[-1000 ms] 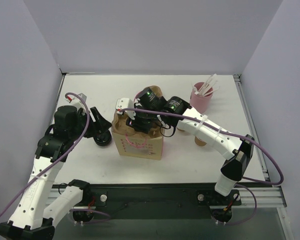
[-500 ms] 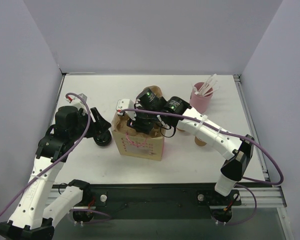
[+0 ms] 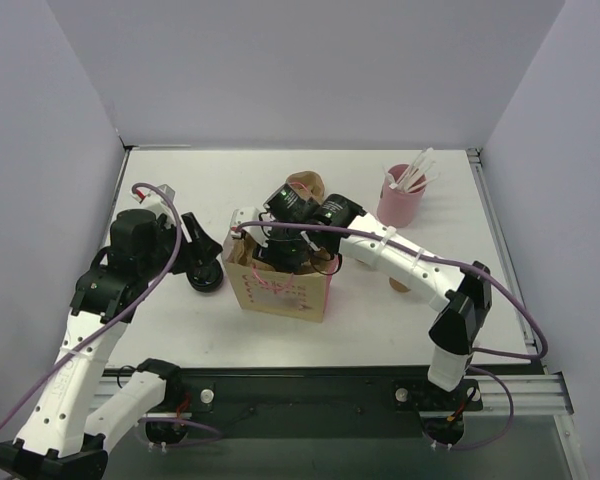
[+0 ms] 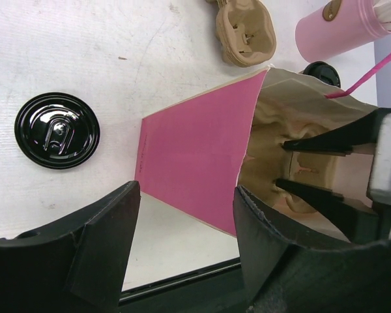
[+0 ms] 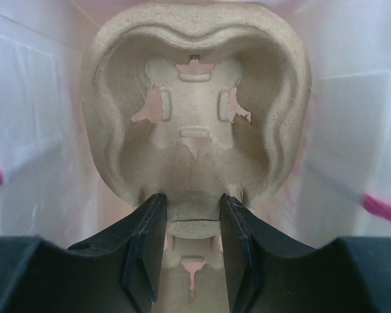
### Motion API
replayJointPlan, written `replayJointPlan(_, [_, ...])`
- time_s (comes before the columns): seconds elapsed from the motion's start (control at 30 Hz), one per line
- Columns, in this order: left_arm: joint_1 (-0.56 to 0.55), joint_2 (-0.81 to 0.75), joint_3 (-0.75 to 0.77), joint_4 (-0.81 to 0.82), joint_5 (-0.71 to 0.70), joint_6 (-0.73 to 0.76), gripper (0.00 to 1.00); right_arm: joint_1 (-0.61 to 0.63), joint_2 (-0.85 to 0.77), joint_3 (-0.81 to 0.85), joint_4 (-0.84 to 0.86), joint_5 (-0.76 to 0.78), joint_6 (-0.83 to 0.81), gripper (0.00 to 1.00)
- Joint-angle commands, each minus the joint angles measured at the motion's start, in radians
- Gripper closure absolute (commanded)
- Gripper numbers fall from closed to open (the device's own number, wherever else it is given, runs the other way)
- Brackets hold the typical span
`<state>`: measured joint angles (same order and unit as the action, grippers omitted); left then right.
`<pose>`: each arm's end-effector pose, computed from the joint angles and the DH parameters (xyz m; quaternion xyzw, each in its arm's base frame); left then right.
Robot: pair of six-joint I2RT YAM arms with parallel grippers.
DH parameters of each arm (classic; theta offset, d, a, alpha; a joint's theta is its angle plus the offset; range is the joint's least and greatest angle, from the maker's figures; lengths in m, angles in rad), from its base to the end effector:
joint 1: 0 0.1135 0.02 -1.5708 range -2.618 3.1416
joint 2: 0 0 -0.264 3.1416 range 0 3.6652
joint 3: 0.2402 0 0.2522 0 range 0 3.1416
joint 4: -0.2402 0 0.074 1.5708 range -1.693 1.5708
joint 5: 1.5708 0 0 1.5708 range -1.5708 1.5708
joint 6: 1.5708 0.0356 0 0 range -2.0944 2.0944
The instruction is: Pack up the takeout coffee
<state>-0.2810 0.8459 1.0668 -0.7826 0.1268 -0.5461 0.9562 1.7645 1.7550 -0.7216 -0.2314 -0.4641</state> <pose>0.1557 -0.0496 0.3651 -0.0851 0.8700 -0.2447 0.4195 0.2224 0.3292 0.3577 -0.6270 0.6571 0.2009 0.3670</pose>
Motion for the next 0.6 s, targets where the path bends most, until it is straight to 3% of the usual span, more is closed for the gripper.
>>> replayJointPlan(0.0, [-0.006, 0.005, 0.087, -0.053, -0.058, 0.011, 0.32, 0.004, 0.024, 0.014, -0.036, 0.024, 0.024, 0.79])
replayJointPlan(0.37, [-0.004, -0.001, 0.136, -0.234, -0.343, 0.005, 0.28, -0.01, 0.05, -0.071, 0.003, 0.021, 0.056, 0.8])
replayJointPlan(0.47, [-0.004, -0.001, 0.143, -0.256, -0.375, 0.009, 0.27, -0.013, 0.049, -0.104, 0.052, 0.02, 0.073, 0.77])
replayJointPlan(0.57, [-0.003, 0.004, 0.15, -0.271, -0.388, 0.009, 0.26, -0.016, 0.049, -0.121, 0.099, 0.02, 0.085, 0.67])
